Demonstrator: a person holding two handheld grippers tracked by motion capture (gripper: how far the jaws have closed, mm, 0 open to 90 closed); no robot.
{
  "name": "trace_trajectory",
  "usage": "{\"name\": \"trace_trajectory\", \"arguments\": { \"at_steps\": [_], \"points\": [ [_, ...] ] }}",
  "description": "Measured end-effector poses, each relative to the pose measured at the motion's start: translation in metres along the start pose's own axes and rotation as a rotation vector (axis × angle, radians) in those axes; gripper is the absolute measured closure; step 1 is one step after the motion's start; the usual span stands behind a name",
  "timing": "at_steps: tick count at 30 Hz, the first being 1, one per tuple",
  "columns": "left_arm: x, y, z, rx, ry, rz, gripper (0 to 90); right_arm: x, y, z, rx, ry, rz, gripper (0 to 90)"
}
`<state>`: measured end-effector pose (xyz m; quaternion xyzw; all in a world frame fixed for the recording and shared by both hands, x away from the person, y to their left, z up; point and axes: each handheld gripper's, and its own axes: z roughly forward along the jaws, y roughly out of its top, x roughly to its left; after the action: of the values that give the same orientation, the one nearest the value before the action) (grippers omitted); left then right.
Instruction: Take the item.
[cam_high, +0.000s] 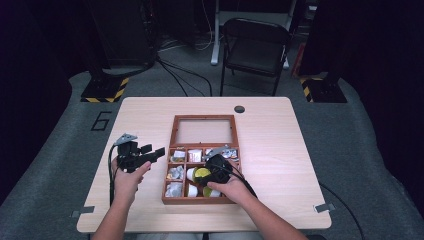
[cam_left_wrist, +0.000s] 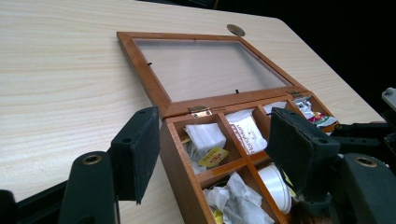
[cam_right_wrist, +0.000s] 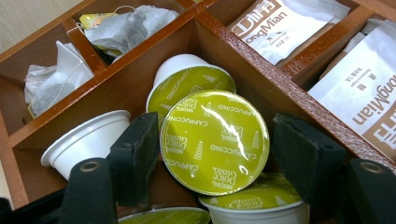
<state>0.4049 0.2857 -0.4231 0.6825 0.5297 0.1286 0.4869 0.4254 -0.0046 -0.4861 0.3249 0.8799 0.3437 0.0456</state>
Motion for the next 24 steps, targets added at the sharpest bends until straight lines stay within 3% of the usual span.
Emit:
{"name": "trace_trajectory", "arguments": {
  "at_steps": [15,24],
  "points": [
    [0.0027,-0.0001,-0.0013,-0.002,0.004,-0.002,34.5,0.0011,0.0016,0.0039,0.011,-0.006,-0.041,37.0],
    [0.0033,-0.0003,-0.0011,-0.004,0.001,-0.013,34.5,0.0013,0.0013,0.0030,0.006,0.004,-0.040,37.1]
  ]
}}
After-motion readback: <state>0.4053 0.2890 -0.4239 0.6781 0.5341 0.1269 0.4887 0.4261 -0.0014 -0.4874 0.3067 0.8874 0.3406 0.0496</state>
